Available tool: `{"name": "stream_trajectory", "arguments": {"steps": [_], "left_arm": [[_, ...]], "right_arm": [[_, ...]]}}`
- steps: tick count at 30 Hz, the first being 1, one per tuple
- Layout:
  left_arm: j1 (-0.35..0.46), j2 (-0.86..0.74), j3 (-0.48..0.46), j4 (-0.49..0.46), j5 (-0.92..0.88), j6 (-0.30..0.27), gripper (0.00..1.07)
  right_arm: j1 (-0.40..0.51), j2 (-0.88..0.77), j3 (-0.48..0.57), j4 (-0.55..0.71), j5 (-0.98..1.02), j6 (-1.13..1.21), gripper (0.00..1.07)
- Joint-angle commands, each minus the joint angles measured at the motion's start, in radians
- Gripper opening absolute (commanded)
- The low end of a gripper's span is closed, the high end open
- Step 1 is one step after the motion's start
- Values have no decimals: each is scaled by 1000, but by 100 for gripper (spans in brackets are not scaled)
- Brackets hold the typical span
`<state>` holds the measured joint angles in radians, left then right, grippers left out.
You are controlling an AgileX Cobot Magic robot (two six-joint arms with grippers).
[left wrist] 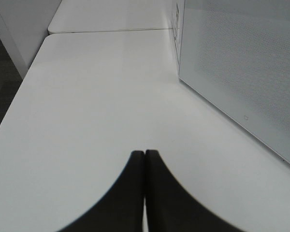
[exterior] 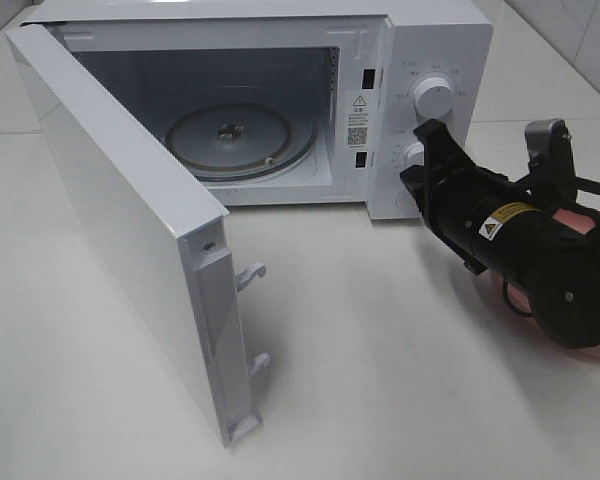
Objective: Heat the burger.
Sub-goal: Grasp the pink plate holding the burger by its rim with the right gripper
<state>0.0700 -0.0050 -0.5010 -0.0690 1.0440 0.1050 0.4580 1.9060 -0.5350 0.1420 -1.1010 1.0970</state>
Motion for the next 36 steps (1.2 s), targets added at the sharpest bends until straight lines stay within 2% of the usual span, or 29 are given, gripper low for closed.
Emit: {"name": "stream_trajectory", "arguments": {"steps": [1,3,5,11,13,23,34,36], "left_arm": [[-5,-20,3,-10,-9,-1,0],[-5,-20,3,-10,-9,-1,0],[-5,-20,3,-10,-9,-1,0],[-5,-20,3,-10,-9,-1,0],[-5,-20,3,-10,-9,-1,0],[-5,-20,3,-10,-9,-1,0],[-5,-20,3,-10,-9,-1,0],[-5,-20,3,-10,-9,-1,0]], "right_arm": [[-5,-12,4,-97,-24,-186,0],[-5,-12,4,-108,-24,-223,0],[-5,-22,3,-155,-26,-418,0],[-5,-39,1,-197,-23,-589,1],[-5,-44,1,-269,-12,-677,2],[-5,-44,1,-399,132,-802,3],[-5,-44,1,-409,202,-872,5],[-5,-44,-24,-423,302,-834,5]]}}
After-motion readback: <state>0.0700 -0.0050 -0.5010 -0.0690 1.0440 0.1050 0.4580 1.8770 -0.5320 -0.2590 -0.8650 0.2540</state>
